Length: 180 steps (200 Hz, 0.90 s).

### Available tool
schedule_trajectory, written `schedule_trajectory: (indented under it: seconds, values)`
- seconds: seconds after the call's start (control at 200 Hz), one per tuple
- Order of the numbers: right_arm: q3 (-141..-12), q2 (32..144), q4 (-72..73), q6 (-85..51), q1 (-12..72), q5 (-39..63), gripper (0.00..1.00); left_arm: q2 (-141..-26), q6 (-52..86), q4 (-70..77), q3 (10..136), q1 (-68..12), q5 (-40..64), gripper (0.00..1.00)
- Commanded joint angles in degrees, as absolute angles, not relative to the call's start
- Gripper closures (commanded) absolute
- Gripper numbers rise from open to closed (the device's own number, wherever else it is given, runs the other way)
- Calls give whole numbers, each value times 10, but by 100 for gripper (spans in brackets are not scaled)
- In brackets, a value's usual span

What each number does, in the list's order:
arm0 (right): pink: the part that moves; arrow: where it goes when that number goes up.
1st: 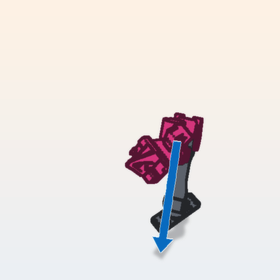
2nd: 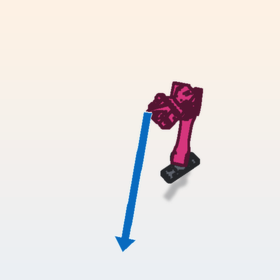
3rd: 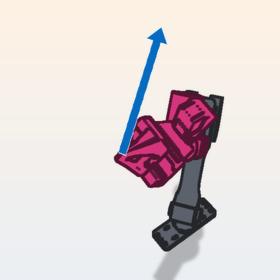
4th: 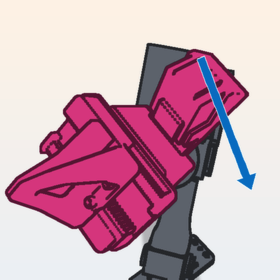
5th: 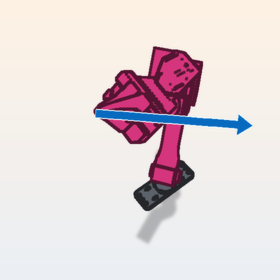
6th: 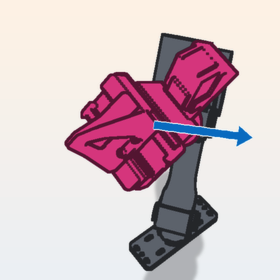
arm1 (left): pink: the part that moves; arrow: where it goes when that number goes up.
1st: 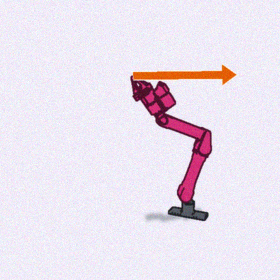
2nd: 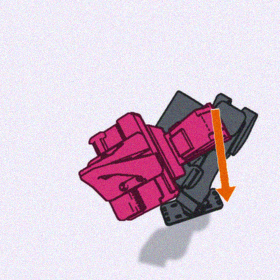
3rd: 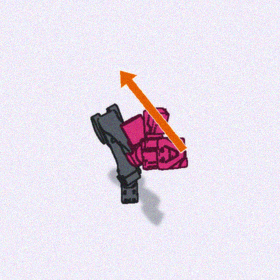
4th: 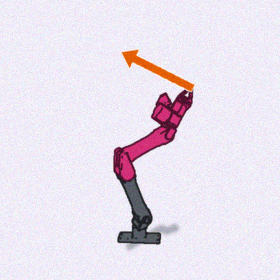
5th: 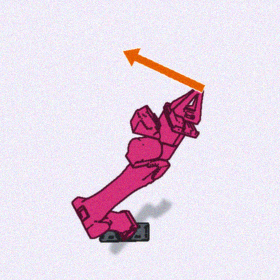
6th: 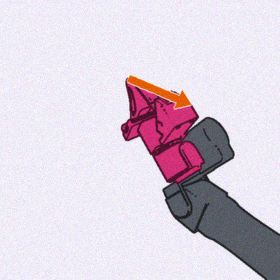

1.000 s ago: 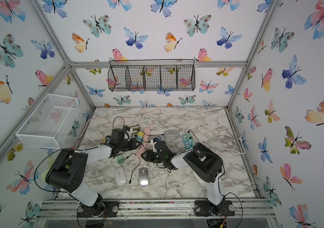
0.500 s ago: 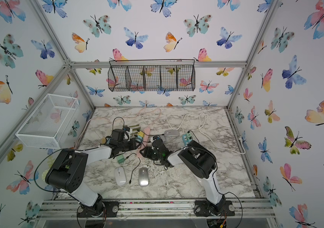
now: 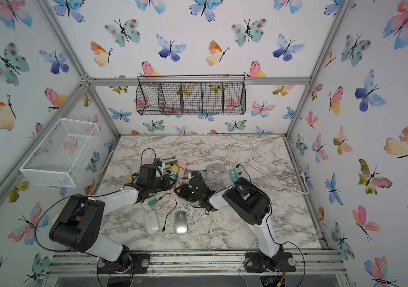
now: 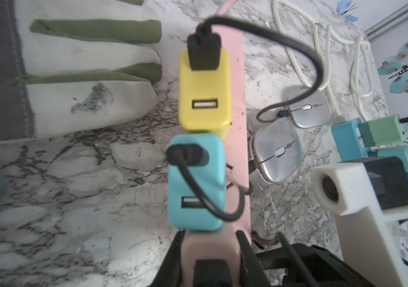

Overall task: Unplug the wireless mouse
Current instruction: Remove the plug from the socket.

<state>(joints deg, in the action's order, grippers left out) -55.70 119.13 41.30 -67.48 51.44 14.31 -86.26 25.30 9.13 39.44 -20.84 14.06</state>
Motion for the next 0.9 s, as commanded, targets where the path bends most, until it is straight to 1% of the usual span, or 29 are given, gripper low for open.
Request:
schedule_trajectory:
  seconds: [0.0, 0.085, 0.135, 0.275, 0.325, 0.43, 0.47, 0.521, 0.616, 0.676, 0.741, 0.776, 0.821, 0.896]
  values:
    - [-537, 1208, 369, -688, 500, 102, 88, -822, 256, 133, 398, -205, 176, 100]
    - [-534, 1210, 382, -696, 498, 106, 90, -832, 278, 160, 389, -194, 208, 100]
    - [-536, 1210, 386, -698, 498, 110, 91, -834, 279, 161, 388, -200, 199, 100]
    - [-539, 1209, 383, -696, 495, 112, 93, -832, 242, 94, 411, -243, 75, 100]
    - [-537, 1208, 381, -694, 494, 113, 93, -833, 249, 100, 407, -237, 94, 100]
    - [-532, 1208, 384, -695, 492, 114, 94, -836, 294, 161, 379, -194, 201, 100]
    - [-531, 1208, 385, -696, 490, 114, 94, -836, 306, 181, 372, -185, 224, 100]
    - [-531, 1209, 387, -696, 490, 115, 94, -833, 288, 165, 380, -192, 200, 100]
    - [-531, 1209, 388, -697, 491, 116, 94, -827, 237, 82, 417, -233, 90, 100]
    - [-532, 1209, 387, -696, 490, 117, 94, -827, 247, 96, 411, -220, 121, 100]
    - [-532, 1211, 388, -697, 489, 118, 95, -829, 279, 142, 389, -191, 200, 100]
    - [-531, 1210, 389, -696, 489, 118, 95, -831, 290, 157, 381, -180, 220, 100]
    - [-532, 1210, 389, -696, 489, 119, 95, -828, 282, 151, 381, -182, 204, 100]
    - [-532, 1212, 389, -696, 489, 120, 95, -824, 249, 99, 403, -210, 129, 100]
